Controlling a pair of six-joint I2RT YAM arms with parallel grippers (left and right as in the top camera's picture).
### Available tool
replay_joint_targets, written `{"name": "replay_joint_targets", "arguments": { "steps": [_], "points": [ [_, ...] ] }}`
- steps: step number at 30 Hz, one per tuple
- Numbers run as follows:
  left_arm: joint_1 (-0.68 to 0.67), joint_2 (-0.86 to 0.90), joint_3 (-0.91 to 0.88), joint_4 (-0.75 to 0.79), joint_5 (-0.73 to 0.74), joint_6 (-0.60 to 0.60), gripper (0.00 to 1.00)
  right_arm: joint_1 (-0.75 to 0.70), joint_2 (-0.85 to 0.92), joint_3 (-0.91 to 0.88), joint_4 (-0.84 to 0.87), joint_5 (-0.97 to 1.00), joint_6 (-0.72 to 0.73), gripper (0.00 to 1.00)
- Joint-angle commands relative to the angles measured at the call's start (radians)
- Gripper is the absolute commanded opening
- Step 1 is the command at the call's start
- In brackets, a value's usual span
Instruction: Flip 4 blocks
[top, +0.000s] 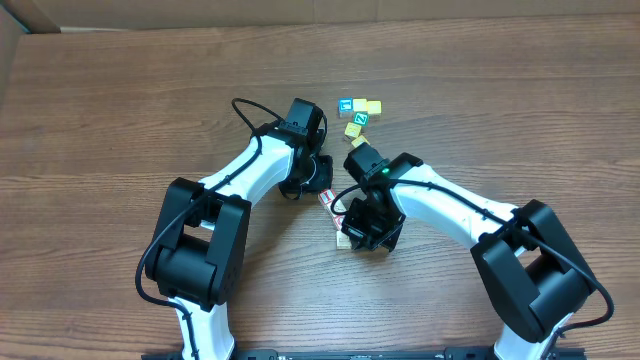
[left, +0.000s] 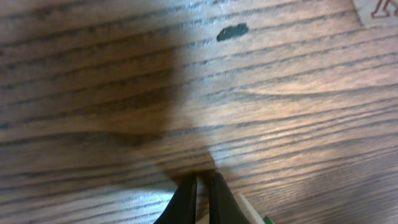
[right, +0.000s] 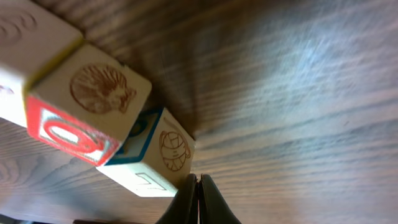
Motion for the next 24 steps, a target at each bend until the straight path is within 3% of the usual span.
{"name": "replay_joint_targets", "arguments": {
  "steps": [1, 8, 16, 24],
  "points": [
    [-0.013, 0.037, -0.016, 0.013, -0.025, 0.024, 0.04, 0.023, -0.008, 0.006, 0.006, 0.022, 0.064, 0.05],
    [-0.013, 0.037, -0.016, 0.033, -0.025, 0.069, 0.04, 0.014, -0.008, 0.006, -0.002, 0.134, 0.005, 0.04],
    [-0.013, 0.037, -0.016, 0.050, -0.025, 0.076, 0.04, -0.069, -0.008, 0.010, 0.048, 0.141, -0.304, 0.04],
    [-0.013, 0.037, -0.016, 0.060, -0.021, 0.074, 0.04, -0.085, -0.008, 0.010, 0.160, 0.141, -0.315, 0.04]
  ]
}}
